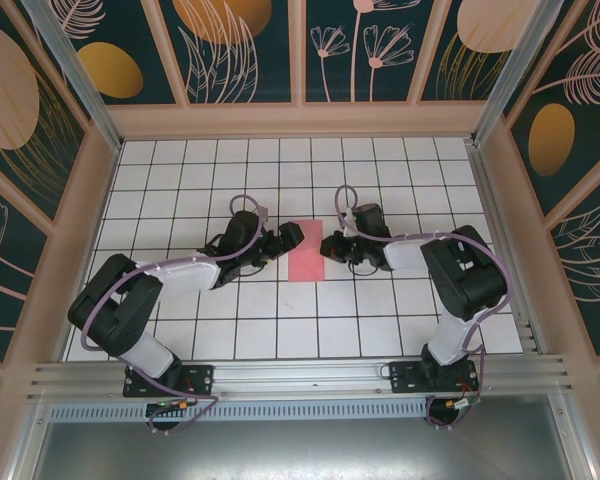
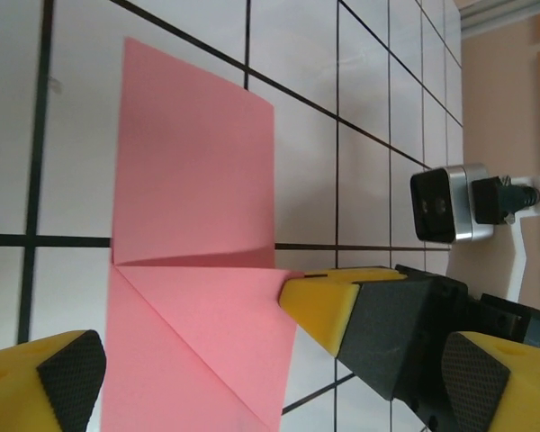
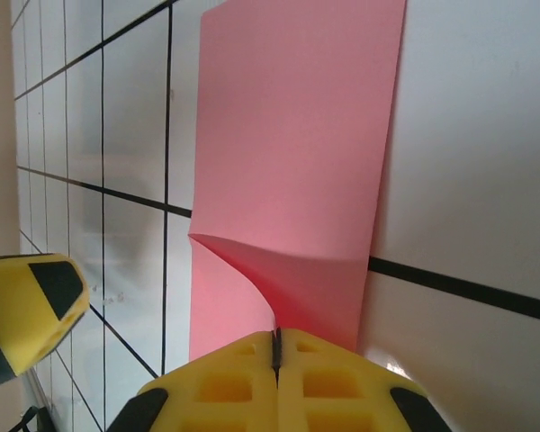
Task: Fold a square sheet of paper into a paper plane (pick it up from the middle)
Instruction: Turn over the paper at the center of the table.
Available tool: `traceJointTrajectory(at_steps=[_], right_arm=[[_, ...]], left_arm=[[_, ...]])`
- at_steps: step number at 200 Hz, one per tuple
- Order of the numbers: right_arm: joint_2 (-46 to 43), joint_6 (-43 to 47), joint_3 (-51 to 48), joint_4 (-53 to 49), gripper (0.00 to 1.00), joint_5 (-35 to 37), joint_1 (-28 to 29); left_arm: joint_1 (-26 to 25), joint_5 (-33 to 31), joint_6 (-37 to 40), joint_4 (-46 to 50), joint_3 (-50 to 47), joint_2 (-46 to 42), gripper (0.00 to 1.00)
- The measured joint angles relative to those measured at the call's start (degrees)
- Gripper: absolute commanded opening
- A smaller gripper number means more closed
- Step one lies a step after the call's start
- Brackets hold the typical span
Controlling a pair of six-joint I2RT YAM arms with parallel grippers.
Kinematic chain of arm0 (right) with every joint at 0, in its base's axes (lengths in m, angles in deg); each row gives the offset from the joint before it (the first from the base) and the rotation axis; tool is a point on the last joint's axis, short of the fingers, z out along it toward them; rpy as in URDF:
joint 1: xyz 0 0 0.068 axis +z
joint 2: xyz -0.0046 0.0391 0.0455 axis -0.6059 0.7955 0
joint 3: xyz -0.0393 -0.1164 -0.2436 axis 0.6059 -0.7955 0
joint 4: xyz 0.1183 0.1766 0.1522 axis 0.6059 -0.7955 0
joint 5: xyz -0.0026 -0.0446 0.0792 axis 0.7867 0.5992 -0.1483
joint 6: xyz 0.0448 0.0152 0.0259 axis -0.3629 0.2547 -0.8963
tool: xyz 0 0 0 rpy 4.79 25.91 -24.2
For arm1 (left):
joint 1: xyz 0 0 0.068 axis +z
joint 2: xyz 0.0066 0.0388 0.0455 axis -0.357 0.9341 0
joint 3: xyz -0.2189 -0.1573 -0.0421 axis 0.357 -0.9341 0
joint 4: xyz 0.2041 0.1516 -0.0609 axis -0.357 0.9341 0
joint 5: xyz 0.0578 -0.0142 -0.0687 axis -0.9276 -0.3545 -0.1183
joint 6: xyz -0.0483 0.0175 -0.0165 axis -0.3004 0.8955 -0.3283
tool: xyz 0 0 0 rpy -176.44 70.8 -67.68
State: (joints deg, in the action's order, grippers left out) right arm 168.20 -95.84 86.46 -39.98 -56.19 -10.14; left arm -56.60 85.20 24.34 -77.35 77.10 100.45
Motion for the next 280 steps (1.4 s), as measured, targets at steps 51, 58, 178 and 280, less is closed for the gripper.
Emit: traceJointTrajectory(at_steps=[51, 58, 178, 280], right_arm=[[0.0, -1.3, -2.1, 2.7, 0.03, -0.4, -1.5], [0.0, -1.3, -2.2, 2.7, 0.03, -0.4, -1.6], [-0.1, -1.7, -2.8, 3.6, 0.03, -0.4, -1.7], [-4.9, -3.7, -4.0, 2.6, 0.36, -0.7, -3.1]], left_arm=[[0.0, 4.1, -1.7, -3.0, 0.0, 3.8, 0.83], [0.0, 4.6, -1.8, -3.2, 0.0, 4.3, 0.81], [0.0, 8.5, -1.0, -4.1, 5.6, 13.1, 0.49], [0.0, 10.6, 6.6, -4.9, 7.3, 15.6, 0.27]])
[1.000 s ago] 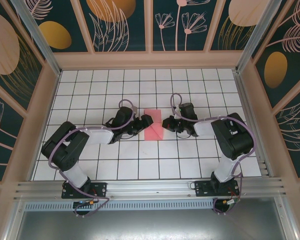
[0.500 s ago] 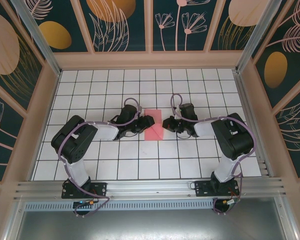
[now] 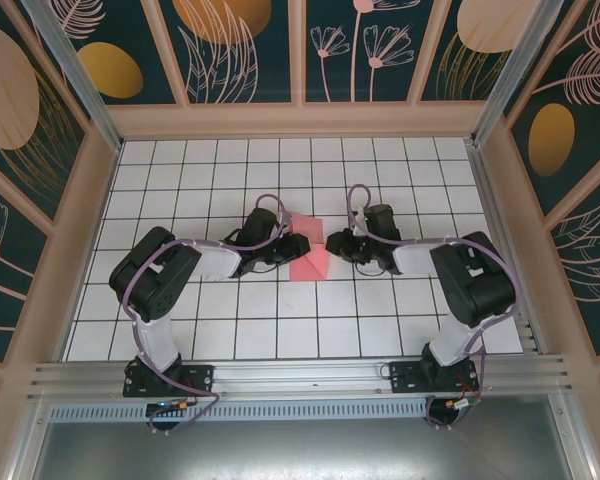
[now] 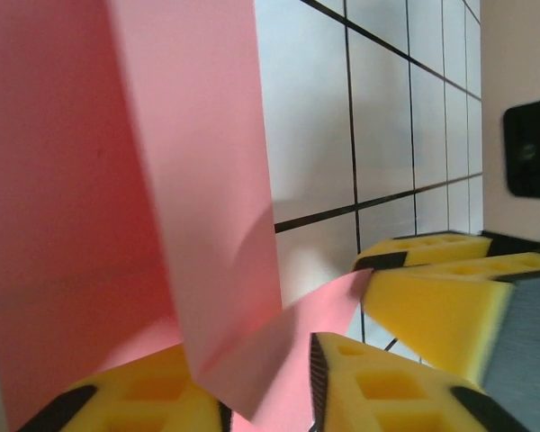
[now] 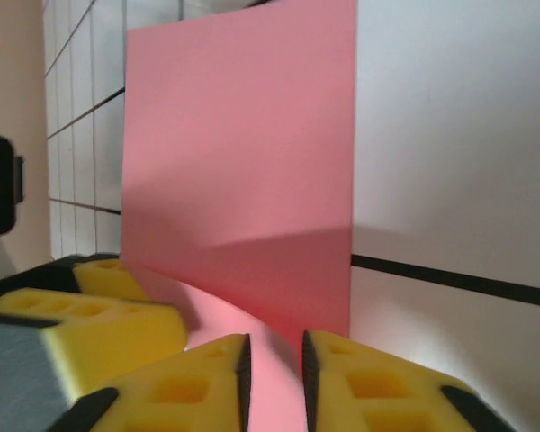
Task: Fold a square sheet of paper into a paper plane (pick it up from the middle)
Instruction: Turn over the paper at the center of the table.
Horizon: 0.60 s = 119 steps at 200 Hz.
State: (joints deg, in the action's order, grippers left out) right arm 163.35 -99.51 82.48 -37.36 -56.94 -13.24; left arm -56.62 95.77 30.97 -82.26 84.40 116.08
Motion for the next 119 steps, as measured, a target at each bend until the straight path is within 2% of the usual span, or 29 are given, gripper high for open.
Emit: traceJointTrajectory(at_steps=[45, 74, 97, 119], right_arm=[[-10.6, -0.6, -0.7, -3.5, 0.65, 3.4, -0.5], [-16.9, -0.8, -1.7, -6.5, 0.76, 6.7, -0.8], [-21.4, -0.8, -1.9, -10.2, 0.85, 9.4, -0.9], [-25.6, -0.7, -1.9, -13.8, 0.92, 12.7, -1.0]], left_arm=[[0.0, -0.3, 3.1, -0.4, 0.1, 0.5, 0.15], [0.0, -1.9, 4.7, -1.0, 0.1, 0.5, 0.07], [0.0, -3.6, 6.4, -0.2, 0.1, -0.3, 0.05], [0.0, -6.3, 8.7, 4.6, 0.6, -4.0, 0.06]])
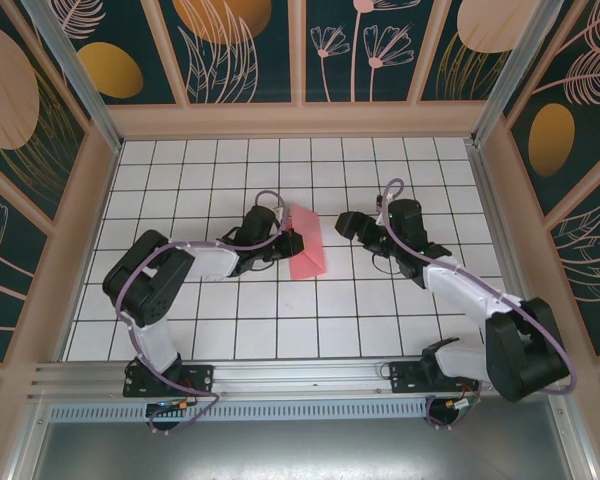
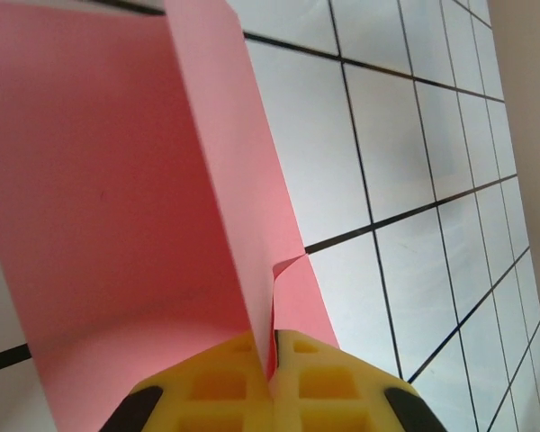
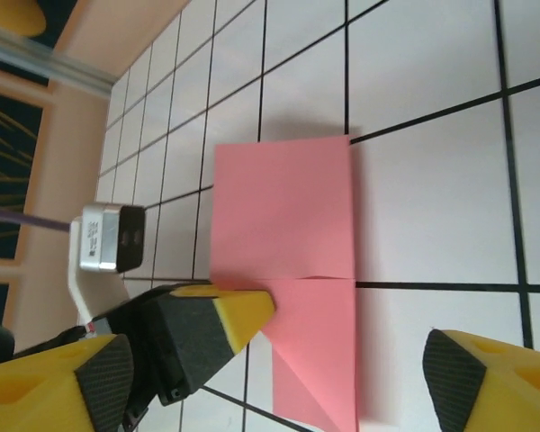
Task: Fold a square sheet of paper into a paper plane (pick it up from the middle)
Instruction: Turn over the paper at the center of the table.
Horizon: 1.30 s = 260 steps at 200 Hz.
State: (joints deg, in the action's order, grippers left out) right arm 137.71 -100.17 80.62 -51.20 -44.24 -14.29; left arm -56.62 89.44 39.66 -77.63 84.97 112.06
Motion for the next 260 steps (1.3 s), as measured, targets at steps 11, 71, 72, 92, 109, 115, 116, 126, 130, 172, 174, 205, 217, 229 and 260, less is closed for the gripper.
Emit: traceJointTrajectory(at_steps=[11, 71, 72, 92, 109, 115, 116, 126, 130, 172, 174, 205, 217, 229, 260], right_arm=[[-1.7, 0.2, 0.2, -2.1, 0.93, 1.9, -0.1], [-4.1, 0.6, 1.6, -10.0, 0.97, 9.6, -0.2], [-4.1, 0.6, 1.6, -10.1, 0.97, 9.6, -0.2], [-4.1, 0.6, 1.6, -11.1, 0.97, 10.5, -0.3], [-4.1, 0.6, 1.6, -11.4, 0.97, 10.9, -0.4], [-4.2, 0.6, 1.6, -11.5, 0.97, 11.2, -0.5], [-4.2, 0.6, 1.6, -11.5, 0.97, 11.2, -0.5], [-4.2, 0.5, 1.6, -11.5, 0.97, 11.8, -0.6], [-4.2, 0.5, 1.6, -11.5, 0.97, 11.8, -0.7], [-4.2, 0.5, 1.5, -11.6, 0.97, 12.9, -1.4], [-4.2, 0.5, 1.5, -11.6, 0.97, 13.0, -1.4], [-4.3, 0.5, 1.4, -11.9, 0.97, 13.7, -2.1], [-4.3, 0.5, 1.3, -11.9, 0.97, 13.7, -2.3], [-4.3, 0.5, 1.2, -12.0, 0.97, 13.8, -2.3], [-4.3, 0.3, 1.0, -12.0, 0.97, 13.9, -2.5]], left_arm=[[0.0, -2.3, 1.8, 4.7, 1.4, -2.7, 0.05], [0.0, -16.0, 12.4, 28.8, 13.5, -15.9, 0.05], [0.0, -16.4, 12.6, 29.4, 13.8, -16.1, 0.05], [-0.1, -23.9, 14.9, 35.6, 16.2, -17.3, 0.06], [-0.1, -30.7, 15.9, 40.5, 17.5, -16.9, 0.06], [-0.1, -33.3, 16.1, 42.1, 17.9, -16.4, 0.06], [-0.1, -33.6, 16.1, 42.3, 18.0, -16.3, 0.06], [-0.3, -37.8, 16.2, 44.9, 18.8, -15.0, 0.06], [-0.4, -39.5, 16.1, 45.8, 19.2, -14.2, 0.06], [-2.8, -54.3, 15.1, 54.0, 22.6, -3.2, 0.04], [-2.9, -54.8, 15.1, 54.4, 22.8, -2.6, 0.03], [-5.0, -62.4, 13.7, 59.3, 26.3, 6.4, 0.02], [-5.9, -63.7, 13.3, 60.0, 27.4, 8.9, 0.02], [-7.0, -64.3, 13.2, 60.2, 28.6, 11.1, 0.02], [-9.7, -63.3, 12.8, 59.4, 31.2, 15.9, 0.03]])
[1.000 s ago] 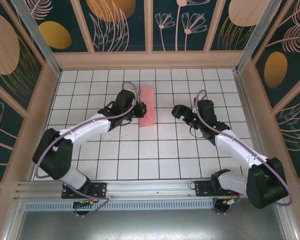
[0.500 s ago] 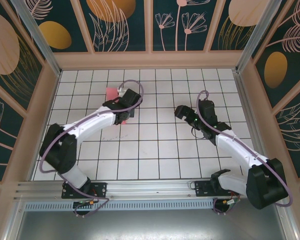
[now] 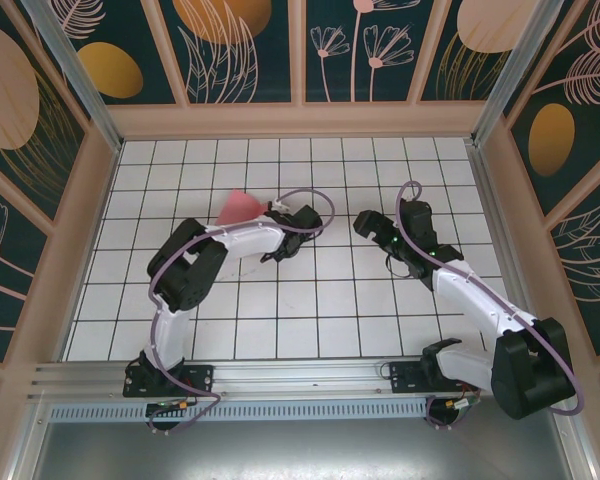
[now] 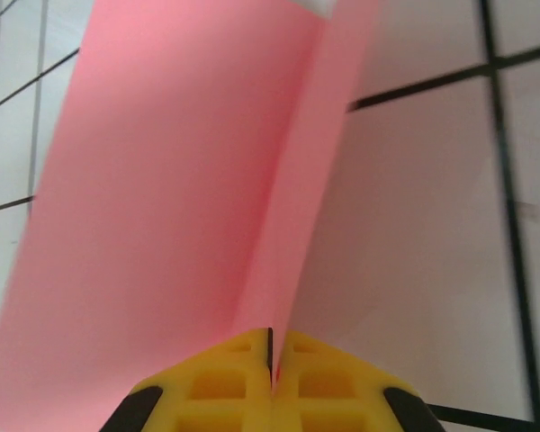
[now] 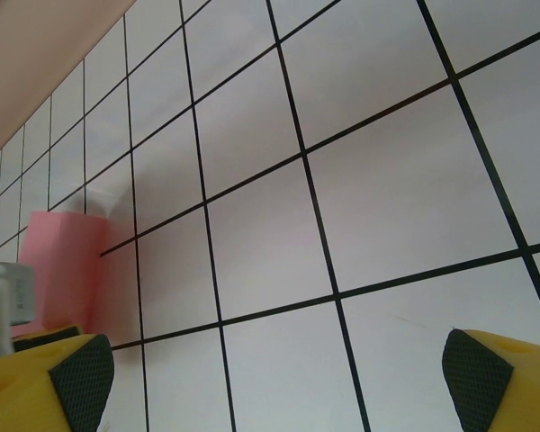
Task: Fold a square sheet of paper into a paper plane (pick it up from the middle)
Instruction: Turn over the paper at the center of the table, then move the paper to the center of the table.
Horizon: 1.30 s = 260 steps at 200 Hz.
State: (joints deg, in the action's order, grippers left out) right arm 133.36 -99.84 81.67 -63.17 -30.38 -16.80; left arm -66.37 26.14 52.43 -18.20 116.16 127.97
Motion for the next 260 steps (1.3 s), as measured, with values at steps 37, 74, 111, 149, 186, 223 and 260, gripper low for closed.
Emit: traceJointTrajectory(at_steps=[37, 74, 111, 149, 186, 223, 260], right_arm=[[0.0, 0.0, 0.0, 0.0, 0.96, 0.0, -0.7], [0.0, -0.3, -0.3, 0.0, 0.96, -0.2, -1.3], [0.2, -0.5, -0.9, 0.0, 0.95, -1.0, -2.1], [1.8, -0.4, -0.9, 0.1, 0.90, -3.1, -2.2], [6.8, -0.1, -0.1, 1.4, 0.73, -5.4, -0.8], [16.8, -0.2, 5.8, 4.0, 0.43, -6.4, 7.3], [30.2, 0.0, 16.4, 7.0, 0.37, -7.8, 16.5]], left_arm=[[-1.4, 3.9, -0.7, -1.8, 0.4, 1.7, 0.15], [-1.2, 11.2, -1.9, -6.8, -0.5, 0.2, 0.39], [-1.2, 24.0, -1.9, -15.0, -4.2, -9.0, 0.61], [0.6, 36.1, -3.7, -24.2, -7.8, -18.6, 0.74], [6.6, 42.4, -6.8, -30.7, -15.8, -27.6, 0.94], [12.2, 39.5, -10.4, -31.6, -22.4, -32.8, 0.98], [16.6, 37.8, -15.2, -31.5, -29.9, -37.5, 0.99]])
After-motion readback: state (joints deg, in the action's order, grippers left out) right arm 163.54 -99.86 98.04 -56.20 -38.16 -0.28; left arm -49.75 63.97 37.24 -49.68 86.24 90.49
